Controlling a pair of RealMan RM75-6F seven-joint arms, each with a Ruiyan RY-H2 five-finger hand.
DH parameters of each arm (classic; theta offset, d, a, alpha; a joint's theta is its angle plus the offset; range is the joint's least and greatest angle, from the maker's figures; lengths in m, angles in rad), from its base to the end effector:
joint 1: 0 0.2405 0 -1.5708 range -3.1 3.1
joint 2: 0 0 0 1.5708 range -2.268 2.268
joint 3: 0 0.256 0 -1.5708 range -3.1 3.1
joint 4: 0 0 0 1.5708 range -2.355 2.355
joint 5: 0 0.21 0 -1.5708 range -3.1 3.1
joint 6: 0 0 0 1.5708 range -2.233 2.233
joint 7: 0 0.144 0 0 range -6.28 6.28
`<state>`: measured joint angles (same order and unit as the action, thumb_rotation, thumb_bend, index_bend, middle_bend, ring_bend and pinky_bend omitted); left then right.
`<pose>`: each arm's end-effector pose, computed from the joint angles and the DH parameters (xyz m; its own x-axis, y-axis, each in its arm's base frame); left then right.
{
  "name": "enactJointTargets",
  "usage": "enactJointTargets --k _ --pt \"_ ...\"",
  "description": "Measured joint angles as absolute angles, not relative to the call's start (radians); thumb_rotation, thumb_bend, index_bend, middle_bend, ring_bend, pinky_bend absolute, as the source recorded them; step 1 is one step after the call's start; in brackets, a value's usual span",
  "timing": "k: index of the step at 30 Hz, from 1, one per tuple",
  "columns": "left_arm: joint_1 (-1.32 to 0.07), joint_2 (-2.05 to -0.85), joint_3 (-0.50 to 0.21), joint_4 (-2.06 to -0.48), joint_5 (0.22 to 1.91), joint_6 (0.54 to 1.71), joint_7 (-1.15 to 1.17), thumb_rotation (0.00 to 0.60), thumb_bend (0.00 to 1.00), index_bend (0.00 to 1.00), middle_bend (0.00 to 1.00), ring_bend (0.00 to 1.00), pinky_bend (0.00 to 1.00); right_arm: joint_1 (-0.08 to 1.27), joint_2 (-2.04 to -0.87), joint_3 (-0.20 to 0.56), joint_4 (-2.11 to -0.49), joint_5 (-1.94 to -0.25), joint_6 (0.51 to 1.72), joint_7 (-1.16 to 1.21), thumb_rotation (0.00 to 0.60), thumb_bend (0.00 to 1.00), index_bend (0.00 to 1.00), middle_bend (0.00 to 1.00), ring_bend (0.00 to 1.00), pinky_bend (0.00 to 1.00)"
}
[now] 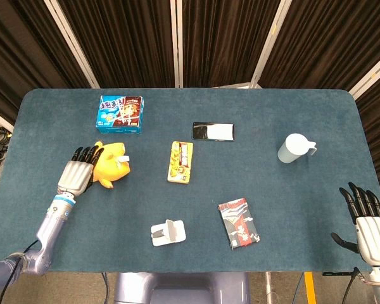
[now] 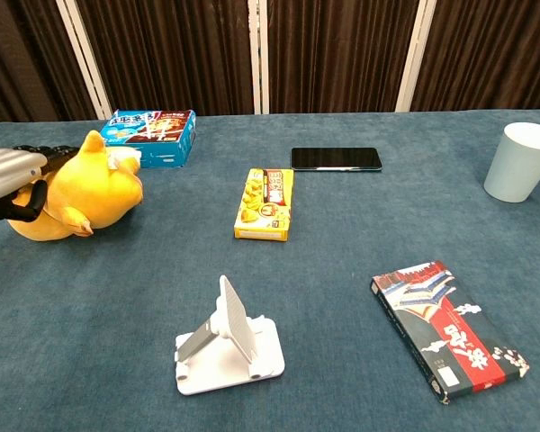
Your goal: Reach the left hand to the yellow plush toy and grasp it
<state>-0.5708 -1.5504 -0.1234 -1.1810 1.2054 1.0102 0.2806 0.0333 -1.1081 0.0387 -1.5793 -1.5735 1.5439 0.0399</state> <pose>-0.2673 0.3423 0.0162 0.5937 0.1924 0.7814 0.8037 -0.1888 -0.5642 -0.3148 -0.1627 0.1675 0.4020 0.0251 0.9153 -0.9147 -0.0340 0.4026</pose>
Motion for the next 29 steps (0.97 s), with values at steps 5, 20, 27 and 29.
enactJointTargets --k 5,20,27,29 --pt "-0.55 -1.499 -0.14 -1.277 1.26 1.102 0.205 0.6 1.0 0.0 0.0 0.0 0.0 0.033 -1.111 0.035 -1.578 -1.578 1.545 0.029 0.6 0.16 0.0 0.0 0.0 0.0" --pt "-0.332 -1.349 -0.072 -1.505 1.352 1.397 0.167 0.6 0.58 0.0 0.0 0.0 0.0 0.035 -1.121 0.032 -1.58 -1.581 1.539 0.002 0.6 0.16 0.0 0.0 0.0 0.0" --pt "-0.22 -1.327 -0.019 -1.518 1.383 1.509 0.124 0.6 0.33 0.0 0.0 0.0 0.0 0.036 -1.126 0.026 -1.588 -1.595 1.542 -0.016 0.6 0.16 0.0 0.0 0.0 0.0" --pt "-0.189 -1.315 -0.005 -1.524 1.402 1.546 0.116 0.6 0.31 0.0 0.0 0.0 0.0 0.034 -1.126 0.025 -1.59 -1.601 1.548 -0.021 0.6 0.16 0.0 0.0 0.0 0.0"
